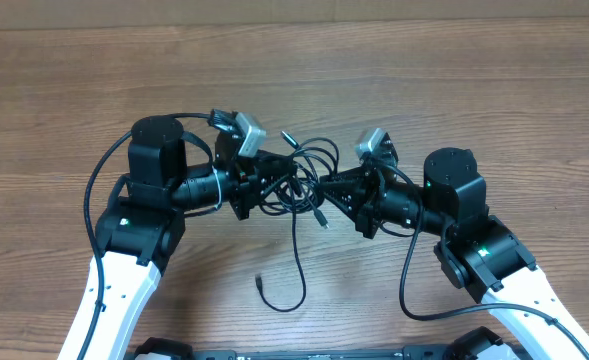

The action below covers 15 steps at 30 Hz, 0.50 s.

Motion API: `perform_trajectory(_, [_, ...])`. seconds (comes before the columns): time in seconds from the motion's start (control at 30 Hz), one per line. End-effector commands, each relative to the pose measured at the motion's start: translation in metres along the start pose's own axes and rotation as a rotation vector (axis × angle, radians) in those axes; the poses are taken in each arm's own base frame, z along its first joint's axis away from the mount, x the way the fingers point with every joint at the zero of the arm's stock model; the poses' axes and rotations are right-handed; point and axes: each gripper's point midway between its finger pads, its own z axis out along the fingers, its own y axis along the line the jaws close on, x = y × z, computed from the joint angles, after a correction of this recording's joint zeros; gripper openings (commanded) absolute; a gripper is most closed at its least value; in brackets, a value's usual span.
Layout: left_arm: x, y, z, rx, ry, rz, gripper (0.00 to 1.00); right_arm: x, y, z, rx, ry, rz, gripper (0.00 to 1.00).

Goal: Untangle cables

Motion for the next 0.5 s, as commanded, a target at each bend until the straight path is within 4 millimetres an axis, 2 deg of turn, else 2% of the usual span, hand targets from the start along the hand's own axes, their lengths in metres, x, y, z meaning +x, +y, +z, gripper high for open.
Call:
perform_trajectory(0.0, [-0.008, -0.025, -0.002, 0.129, -0.019, 0.123, 0.04, -0.011, 0.016, -0.003, -0.068, -0.016, -0.022, 0.18])
perform_trajectory(0.07, [-0.008, -0.033, -0.003, 0.174, -0.024, 0.158, 0.04, -0.012, 0.017, -0.003, -0.069, -0.020, -0.026, 0.32])
perform_trajectory(0.17, [-0.007, -0.040, -0.004, 0.220, -0.027, 0.181, 0.04, -0.015, 0.011, -0.003, -0.035, -0.034, -0.032, 0.47])
perform_trajectory(0.47, [-0.001, -0.045, -0.005, 0.248, -0.016, 0.204, 0.04, -0.019, -0.013, -0.004, 0.107, -0.057, -0.029, 0.48])
